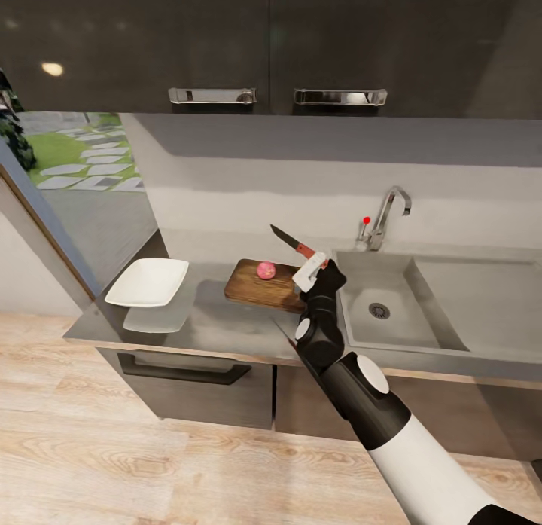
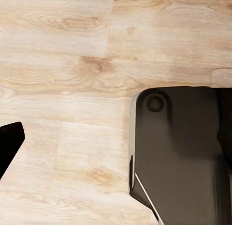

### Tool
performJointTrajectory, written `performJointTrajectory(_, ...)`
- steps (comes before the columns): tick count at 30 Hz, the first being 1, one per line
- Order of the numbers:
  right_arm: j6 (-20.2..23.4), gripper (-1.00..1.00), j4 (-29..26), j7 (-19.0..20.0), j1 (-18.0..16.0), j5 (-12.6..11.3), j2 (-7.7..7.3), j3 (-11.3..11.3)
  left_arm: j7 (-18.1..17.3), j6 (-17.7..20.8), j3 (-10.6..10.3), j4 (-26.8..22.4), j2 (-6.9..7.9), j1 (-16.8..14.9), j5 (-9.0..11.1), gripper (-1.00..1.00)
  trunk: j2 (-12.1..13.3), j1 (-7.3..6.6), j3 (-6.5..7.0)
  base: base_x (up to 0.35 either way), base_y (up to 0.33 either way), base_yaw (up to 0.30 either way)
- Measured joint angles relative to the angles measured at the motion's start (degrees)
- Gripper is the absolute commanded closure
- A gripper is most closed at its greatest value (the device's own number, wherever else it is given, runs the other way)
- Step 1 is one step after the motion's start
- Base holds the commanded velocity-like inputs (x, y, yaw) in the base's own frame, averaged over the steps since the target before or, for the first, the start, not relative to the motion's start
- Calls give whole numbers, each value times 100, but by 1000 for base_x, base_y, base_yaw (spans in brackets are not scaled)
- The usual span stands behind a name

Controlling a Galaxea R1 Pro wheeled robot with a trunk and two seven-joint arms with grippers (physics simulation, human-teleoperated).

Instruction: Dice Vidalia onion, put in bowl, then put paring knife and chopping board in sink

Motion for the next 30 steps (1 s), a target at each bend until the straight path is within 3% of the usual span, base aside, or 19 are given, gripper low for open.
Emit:
performJointTrajectory(9,0,100,-3,-90,0,-66,184,-8,-24,331,-2,31,3,-42,2,-100,0,0,0,0,0,0)
performJointTrajectory(25,4,100,26,-88,69,-49,197,-4,-2,401,-3,31,5,-98,1,-100,0,0,0,0,0,0)
performJointTrajectory(30,4,100,51,-81,70,37,163,11,-17,731,-2,35,-18,-155,-4,-100,0,0,0,0,0,0)
